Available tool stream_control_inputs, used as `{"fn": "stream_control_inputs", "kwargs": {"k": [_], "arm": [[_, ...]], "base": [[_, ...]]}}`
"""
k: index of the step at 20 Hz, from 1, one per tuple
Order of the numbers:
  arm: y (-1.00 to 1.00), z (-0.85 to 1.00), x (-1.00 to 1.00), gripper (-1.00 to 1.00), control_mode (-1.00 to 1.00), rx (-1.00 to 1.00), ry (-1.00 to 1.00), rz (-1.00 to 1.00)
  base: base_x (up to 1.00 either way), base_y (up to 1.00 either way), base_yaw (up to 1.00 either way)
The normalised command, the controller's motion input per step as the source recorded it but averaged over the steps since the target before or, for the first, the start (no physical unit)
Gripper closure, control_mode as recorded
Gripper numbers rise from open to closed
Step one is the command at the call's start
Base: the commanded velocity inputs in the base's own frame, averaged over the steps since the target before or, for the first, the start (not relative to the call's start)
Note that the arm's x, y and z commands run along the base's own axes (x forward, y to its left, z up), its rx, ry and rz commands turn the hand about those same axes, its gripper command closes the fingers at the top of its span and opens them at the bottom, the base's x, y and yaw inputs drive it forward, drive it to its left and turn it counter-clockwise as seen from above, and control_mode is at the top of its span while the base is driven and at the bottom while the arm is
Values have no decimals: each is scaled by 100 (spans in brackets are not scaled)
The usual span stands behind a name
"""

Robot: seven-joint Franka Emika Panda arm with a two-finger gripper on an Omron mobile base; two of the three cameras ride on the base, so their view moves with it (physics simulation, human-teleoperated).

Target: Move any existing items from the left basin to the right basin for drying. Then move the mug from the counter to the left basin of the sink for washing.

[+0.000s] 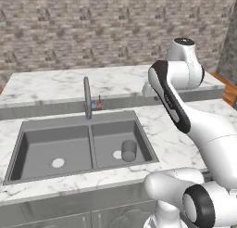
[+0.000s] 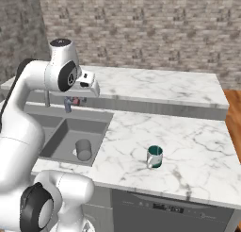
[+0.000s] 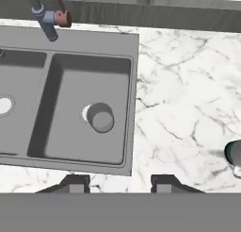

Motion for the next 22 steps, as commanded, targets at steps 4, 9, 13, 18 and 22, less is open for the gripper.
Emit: {"fn": "stream_control_inputs", "kwargs": {"k": [4,9,13,18,22], "arm": [[-1,0,-5,-100,-100,0,-1,0],[-39,-27,-42,-100,-100,0,0,-20],[-48,-60,-39,-100,-100,0,-1,-29],[-47,-61,-35,-100,-100,-3,0,-35],[-45,-39,-6,-100,-100,-7,0,-27]], "base": [[0,0,0],[0,0,0],[0,0,0],[0,0,0],[0,0,0]]}}
